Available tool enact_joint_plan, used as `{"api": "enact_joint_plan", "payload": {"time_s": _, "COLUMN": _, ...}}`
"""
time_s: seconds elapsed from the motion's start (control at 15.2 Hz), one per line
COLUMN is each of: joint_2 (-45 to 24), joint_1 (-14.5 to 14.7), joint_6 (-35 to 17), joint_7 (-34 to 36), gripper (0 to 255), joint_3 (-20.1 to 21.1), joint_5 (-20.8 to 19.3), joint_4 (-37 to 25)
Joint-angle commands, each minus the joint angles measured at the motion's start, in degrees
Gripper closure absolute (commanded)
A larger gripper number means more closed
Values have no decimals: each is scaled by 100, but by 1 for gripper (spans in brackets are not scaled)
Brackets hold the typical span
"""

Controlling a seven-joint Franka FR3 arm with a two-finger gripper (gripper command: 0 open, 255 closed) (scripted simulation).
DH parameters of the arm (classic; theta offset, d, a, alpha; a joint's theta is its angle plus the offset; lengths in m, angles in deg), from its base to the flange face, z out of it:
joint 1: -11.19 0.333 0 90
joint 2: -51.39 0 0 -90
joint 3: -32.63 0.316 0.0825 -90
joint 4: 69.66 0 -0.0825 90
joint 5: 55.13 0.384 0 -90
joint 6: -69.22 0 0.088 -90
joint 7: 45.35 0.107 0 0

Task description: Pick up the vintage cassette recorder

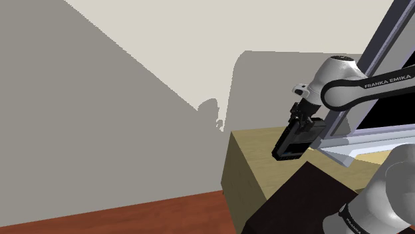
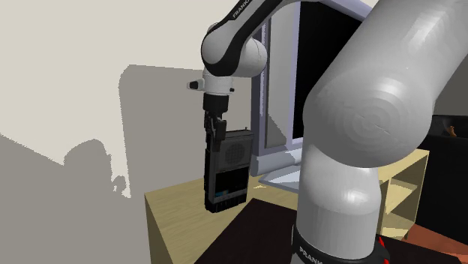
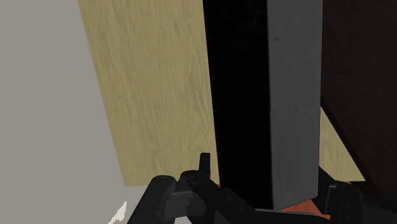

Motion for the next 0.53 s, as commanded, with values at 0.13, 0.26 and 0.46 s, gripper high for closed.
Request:
{"api": "enact_joint_plan", "payload": {"time_s": 0.13, "joint_2": -8, "joint_1": -6, "joint_6": 1, "joint_7": -2, "gripper": 255, "joint_3": -10, "joint_5": -5, "joint_4": 7}}
{"api": "enact_joint_plan", "payload": {"time_s": 0.26, "joint_2": -5, "joint_1": -6, "joint_6": 5, "joint_7": -1, "gripper": 255, "joint_3": -7, "joint_5": -3, "joint_4": 5}}
{"api": "enact_joint_plan", "payload": {"time_s": 0.46, "joint_2": 133, "joint_1": -19, "joint_6": 213, "joint_7": 8, "gripper": 255, "joint_3": 70, "joint_5": 26, "joint_4": -64}}
